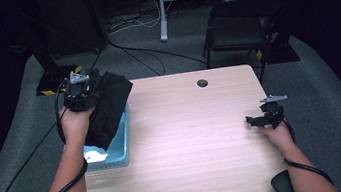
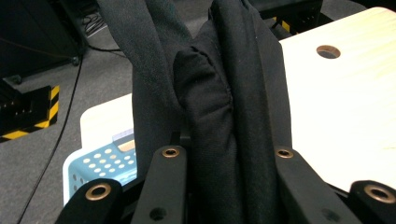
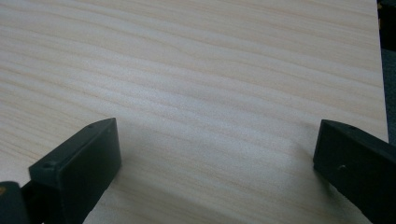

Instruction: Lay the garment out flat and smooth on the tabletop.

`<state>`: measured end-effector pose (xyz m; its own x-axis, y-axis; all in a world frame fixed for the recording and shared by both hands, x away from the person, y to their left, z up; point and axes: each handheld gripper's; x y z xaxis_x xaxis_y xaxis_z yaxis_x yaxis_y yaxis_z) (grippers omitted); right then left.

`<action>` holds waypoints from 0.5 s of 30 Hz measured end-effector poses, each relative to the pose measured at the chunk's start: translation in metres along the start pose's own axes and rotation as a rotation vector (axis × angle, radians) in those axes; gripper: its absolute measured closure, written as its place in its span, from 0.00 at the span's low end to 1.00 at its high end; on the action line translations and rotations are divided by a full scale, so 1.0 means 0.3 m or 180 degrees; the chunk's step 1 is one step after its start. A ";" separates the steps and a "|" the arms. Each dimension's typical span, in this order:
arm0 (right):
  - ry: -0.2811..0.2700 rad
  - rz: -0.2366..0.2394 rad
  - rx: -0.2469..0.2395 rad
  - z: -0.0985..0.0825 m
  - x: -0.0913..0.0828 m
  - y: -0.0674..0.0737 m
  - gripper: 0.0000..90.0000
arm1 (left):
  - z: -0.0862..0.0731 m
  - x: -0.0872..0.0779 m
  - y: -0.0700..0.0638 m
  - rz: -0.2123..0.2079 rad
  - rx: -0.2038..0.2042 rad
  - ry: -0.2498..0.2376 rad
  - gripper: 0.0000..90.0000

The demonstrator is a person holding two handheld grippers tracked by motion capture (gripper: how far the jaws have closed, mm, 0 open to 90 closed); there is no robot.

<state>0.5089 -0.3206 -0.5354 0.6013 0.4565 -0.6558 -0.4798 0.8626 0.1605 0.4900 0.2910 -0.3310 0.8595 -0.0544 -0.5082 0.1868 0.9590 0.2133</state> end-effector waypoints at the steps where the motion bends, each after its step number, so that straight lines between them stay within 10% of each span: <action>1: 0.0000 0.0000 -0.0002 0.000 0.000 0.000 0.00 | 0.005 -0.002 -0.004 -0.0008 0.0006 -0.0005 0.85; 15: -0.0001 0.0001 -0.0002 0.000 0.000 0.000 0.00 | 0.056 0.001 -0.073 -0.0137 0.0066 -0.0081 0.85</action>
<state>0.5089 -0.3206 -0.5354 0.6014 0.4567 -0.6556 -0.4802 0.8624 0.1603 0.4942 0.2654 -0.3218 0.8623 -0.1028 -0.4959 0.2334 0.9496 0.2090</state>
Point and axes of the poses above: each handheld gripper's, and its own axes: x roughly forward along the jaws, z roughly out of its top, y roughly to its left, and after that the axes turned 14 degrees about z, right-handed
